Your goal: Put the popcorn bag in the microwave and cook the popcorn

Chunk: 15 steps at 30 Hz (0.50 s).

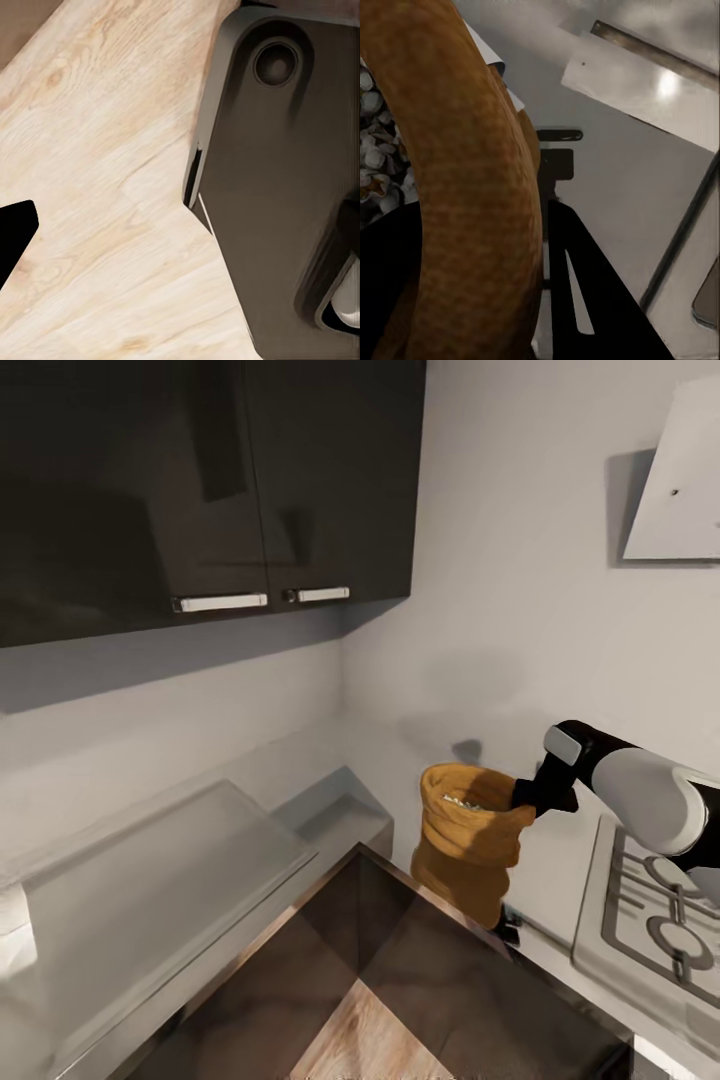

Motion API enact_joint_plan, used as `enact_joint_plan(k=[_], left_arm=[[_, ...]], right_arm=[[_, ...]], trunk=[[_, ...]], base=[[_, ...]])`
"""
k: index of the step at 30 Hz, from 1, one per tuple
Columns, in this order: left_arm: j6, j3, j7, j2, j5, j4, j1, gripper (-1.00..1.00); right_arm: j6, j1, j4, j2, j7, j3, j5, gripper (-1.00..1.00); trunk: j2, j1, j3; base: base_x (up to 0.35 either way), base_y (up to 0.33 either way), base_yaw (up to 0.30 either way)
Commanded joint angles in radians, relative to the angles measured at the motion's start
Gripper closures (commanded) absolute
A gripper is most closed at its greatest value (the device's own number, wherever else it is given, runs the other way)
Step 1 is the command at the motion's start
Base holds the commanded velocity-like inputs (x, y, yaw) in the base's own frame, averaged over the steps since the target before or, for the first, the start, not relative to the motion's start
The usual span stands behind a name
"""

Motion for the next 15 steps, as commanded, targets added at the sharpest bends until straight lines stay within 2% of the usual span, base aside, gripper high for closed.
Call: enact_joint_plan(k=[1, 7, 15], left_arm=[[0.005, 0.004, 0.0, -0.004, 0.0, -0.003, 0.0, -1.0], [0.005, 0.003, 0.0, -0.007, 0.0, -0.003, 0.0, -1.0], [0.005, 0.003, 0.0, -0.005, 0.0, -0.003, 0.0, -1.0]], right_arm=[[0.0, -0.002, 0.002, -0.001, -0.007, -0.009, 0.002, 1.0], [0.0, -0.002, 0.001, -0.002, -0.007, -0.009, 0.001, 1.0], [0.0, -0.002, -0.001, -0.002, -0.007, -0.009, 0.002, 1.0]], trunk=[[-0.001, 0.0, 0.0], [-0.001, 0.0, 0.01], [-0.001, 0.0, 0.023]], base=[[-0.279, 0.0, 0.0], [-0.299, 0.0, 0.0], [-0.036, 0.0, 0.0]])
